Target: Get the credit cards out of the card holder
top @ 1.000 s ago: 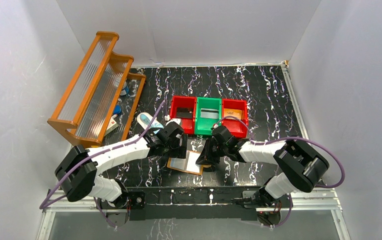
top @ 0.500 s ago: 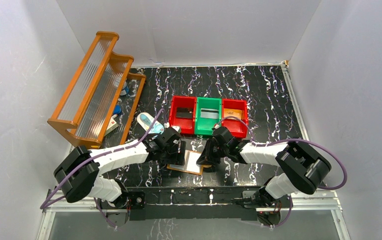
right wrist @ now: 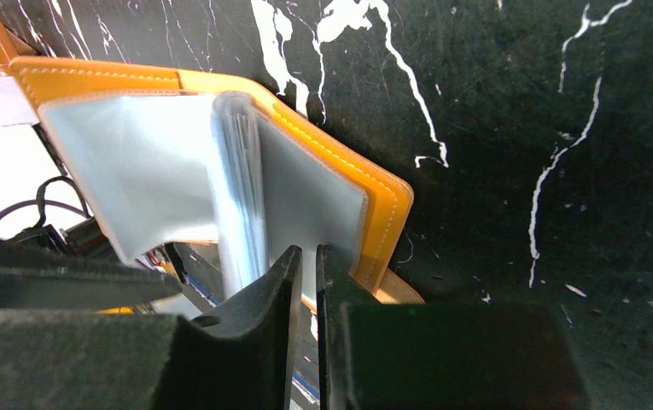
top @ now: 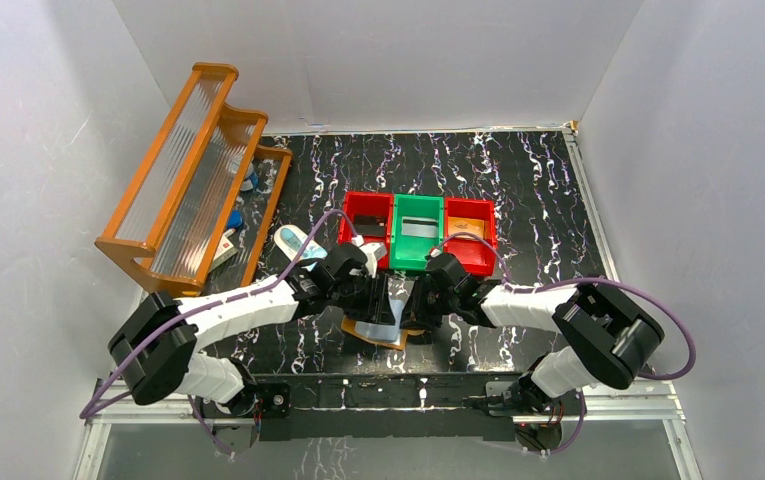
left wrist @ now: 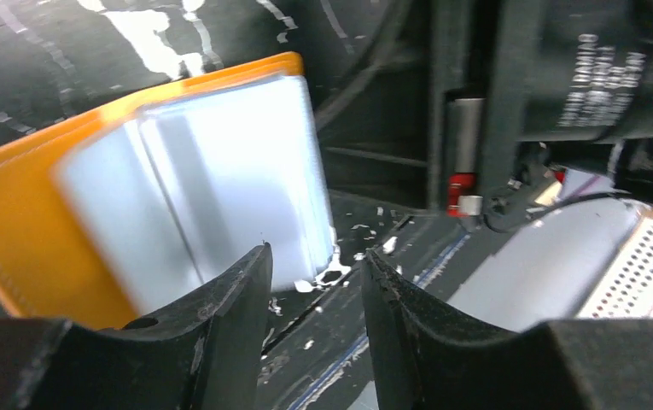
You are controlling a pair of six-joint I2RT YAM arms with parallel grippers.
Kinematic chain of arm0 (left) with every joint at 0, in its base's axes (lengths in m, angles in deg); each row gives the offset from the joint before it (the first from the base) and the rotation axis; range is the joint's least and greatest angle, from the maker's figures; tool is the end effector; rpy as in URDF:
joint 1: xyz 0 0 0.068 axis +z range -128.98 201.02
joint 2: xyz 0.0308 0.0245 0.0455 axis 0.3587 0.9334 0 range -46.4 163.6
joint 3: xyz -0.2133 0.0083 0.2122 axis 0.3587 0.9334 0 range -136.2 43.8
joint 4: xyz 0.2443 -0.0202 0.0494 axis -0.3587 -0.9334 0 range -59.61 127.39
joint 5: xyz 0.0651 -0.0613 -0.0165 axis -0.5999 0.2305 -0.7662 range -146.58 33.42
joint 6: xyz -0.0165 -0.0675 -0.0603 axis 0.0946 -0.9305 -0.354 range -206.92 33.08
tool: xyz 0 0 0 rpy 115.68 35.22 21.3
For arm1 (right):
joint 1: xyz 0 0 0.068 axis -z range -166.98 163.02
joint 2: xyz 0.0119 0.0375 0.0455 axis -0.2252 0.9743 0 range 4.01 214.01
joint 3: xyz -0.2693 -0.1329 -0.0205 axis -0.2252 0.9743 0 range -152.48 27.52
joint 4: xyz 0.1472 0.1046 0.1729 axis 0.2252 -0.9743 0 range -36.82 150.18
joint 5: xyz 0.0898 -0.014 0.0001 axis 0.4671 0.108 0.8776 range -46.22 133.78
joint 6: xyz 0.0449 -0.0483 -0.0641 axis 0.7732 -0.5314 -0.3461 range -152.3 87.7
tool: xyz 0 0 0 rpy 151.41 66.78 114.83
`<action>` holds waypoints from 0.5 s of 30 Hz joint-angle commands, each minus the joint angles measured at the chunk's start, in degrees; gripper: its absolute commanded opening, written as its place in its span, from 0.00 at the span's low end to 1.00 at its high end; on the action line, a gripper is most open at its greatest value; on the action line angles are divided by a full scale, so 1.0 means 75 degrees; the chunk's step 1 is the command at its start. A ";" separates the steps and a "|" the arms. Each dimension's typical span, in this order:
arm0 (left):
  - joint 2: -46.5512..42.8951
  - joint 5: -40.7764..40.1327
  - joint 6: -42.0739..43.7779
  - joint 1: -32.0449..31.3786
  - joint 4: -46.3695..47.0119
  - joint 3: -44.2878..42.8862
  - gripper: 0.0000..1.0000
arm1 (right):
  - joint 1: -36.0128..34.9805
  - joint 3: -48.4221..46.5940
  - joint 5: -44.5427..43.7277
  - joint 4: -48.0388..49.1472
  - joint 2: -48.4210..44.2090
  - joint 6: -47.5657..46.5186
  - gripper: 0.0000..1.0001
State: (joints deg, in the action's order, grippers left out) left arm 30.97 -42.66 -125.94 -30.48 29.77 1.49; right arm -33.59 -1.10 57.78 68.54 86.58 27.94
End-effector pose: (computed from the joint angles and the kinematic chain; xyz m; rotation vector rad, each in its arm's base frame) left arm 0.1677 -0.2426 0.2103 0.4110 2.5095 -1.0085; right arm 0.1749 0.2138 0.1412 0.1838 2.6626 1.0689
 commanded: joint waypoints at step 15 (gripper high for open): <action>0.0173 -0.0670 -0.0015 -0.0035 -0.0089 -0.0116 0.50 | -0.0008 -0.0326 -0.1241 -0.1476 -0.1178 0.0020 0.32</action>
State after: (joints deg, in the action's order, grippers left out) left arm 33.57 -40.63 -125.07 -30.57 32.64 0.42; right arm -33.62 -1.62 53.32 62.40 82.10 28.73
